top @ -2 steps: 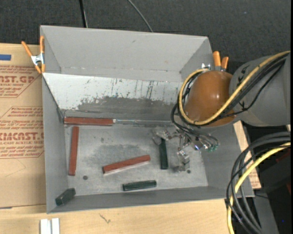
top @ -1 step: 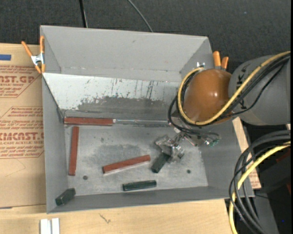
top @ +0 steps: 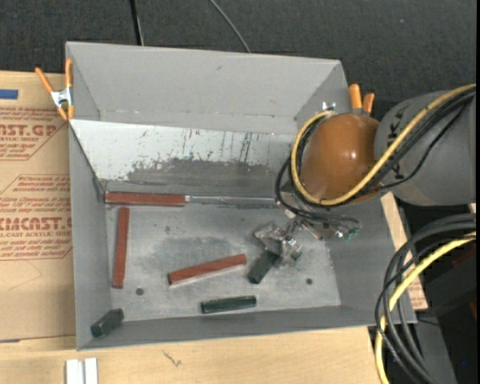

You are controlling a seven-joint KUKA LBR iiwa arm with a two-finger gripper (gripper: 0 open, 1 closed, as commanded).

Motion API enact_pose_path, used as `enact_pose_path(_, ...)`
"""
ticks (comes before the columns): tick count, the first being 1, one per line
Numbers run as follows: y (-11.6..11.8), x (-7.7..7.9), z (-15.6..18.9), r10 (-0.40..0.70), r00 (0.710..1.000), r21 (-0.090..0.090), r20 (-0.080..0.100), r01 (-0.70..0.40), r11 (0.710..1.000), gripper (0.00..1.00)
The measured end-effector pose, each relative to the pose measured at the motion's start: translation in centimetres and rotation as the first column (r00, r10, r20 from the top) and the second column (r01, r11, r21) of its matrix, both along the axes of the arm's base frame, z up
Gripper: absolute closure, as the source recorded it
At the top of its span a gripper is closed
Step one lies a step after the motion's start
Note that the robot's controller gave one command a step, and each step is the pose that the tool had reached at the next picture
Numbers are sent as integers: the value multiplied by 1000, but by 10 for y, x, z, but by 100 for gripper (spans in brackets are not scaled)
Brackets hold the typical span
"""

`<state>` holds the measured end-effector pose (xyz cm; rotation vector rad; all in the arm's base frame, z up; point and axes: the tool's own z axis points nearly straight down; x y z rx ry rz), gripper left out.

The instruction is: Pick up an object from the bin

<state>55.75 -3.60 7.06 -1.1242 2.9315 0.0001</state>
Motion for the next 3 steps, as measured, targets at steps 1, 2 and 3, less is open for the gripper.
enact_pose_path(1, 0, 0, 2, 0, 1000, 0, 0, 0, 1000, 100)
enact_pose_path(2, 1, 0, 6, 0, 1000, 0, 0, 0, 1000, 100)
enact_pose_path(3, 1, -1, 11, 0, 1000, 1, -5, 0, 1000, 100)
